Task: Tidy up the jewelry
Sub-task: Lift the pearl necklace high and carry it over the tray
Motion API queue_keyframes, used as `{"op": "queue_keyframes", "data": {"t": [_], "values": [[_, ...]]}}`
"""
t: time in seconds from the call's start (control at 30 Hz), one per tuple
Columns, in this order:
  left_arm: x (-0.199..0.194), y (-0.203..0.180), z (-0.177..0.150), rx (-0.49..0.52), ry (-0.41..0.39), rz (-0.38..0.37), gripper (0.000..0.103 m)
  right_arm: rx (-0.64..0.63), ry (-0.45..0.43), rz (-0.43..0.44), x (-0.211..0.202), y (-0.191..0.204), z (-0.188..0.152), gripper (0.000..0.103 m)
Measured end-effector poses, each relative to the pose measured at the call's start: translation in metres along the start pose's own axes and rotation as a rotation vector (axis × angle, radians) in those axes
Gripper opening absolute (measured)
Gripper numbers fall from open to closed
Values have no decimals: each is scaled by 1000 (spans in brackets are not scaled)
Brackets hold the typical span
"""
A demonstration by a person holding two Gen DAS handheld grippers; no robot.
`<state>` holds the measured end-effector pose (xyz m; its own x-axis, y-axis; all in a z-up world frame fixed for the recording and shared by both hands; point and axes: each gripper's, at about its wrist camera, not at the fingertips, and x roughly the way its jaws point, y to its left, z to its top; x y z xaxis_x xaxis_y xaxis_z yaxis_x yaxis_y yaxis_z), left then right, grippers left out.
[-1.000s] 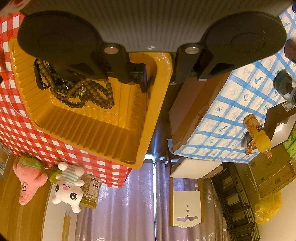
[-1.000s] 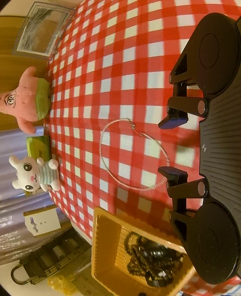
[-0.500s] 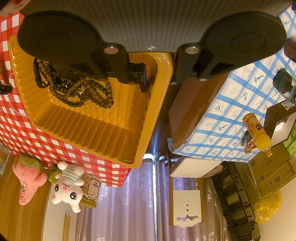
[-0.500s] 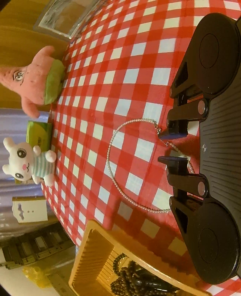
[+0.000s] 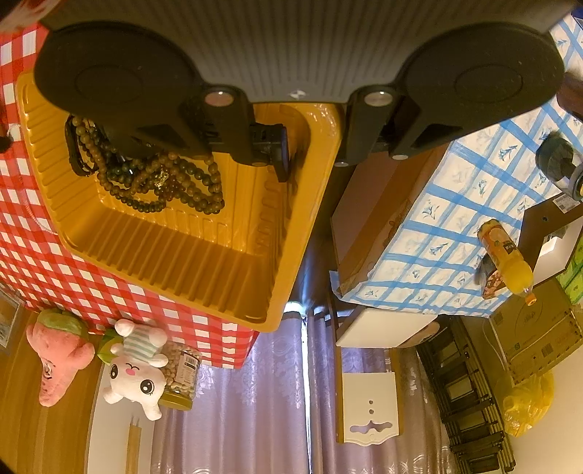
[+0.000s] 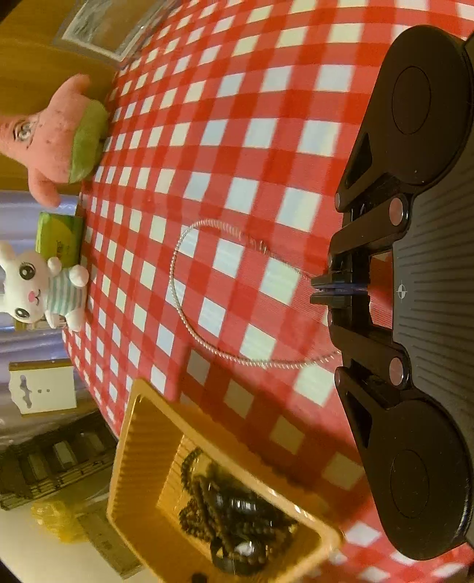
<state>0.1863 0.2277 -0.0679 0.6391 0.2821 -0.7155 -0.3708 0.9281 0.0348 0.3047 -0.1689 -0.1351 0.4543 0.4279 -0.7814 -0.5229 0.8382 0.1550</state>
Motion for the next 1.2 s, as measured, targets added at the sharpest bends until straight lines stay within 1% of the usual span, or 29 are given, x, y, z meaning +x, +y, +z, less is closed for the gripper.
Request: {"op": "queue_keyframes", "data": {"t": [0.1,0.27,0.4,0.63,0.93,1.2], "values": [[-1,-1,-1,7,-2,0,10,44,-33,1,-23,-4,-4,1],[-2,-2,-1,16,-6,-3,10,112,-126,-1,-66,-14,0,1],[-3,-3,-1,20,-8,-4,10,153,-191,8,-93,-19,9,1],[-3,-5,-1,23,-7,-1,10,182,-271,29,-126,-18,32,1],[-5,-6,0,21,-8,-2,10,140,-304,47,-144,1,59,1],[-7,-3,-1,20,-16,-15,10,104,-318,54,-148,14,71,1]]}}
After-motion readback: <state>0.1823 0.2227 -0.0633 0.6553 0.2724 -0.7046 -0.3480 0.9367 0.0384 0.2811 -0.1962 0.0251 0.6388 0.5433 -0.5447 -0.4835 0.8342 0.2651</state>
